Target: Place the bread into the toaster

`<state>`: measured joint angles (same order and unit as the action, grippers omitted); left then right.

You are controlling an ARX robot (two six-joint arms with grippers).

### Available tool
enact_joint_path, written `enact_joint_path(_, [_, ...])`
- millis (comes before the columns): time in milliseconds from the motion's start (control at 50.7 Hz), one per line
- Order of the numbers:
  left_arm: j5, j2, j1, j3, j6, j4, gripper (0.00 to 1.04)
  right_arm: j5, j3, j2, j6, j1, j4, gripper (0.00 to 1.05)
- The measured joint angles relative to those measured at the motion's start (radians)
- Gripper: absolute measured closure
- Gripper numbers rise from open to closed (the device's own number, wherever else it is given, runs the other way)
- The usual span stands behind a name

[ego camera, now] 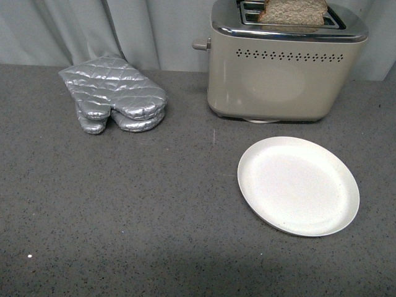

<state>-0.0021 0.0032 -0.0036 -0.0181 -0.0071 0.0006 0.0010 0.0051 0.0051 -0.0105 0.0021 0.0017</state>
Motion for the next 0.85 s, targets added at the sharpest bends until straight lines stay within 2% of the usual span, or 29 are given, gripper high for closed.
enact_joint_path(552, [0.0,0.0,0.0,0.0,0.0,0.0,0.07,0.0,0.0,-0.001,0.002,0.0,0.0,0.08])
enact_joint_path(848, [0.0,0.0,0.0,0.0,0.0,0.0,0.07,0.0,0.0,-0.001,0.003,0.0,0.0,0.1])
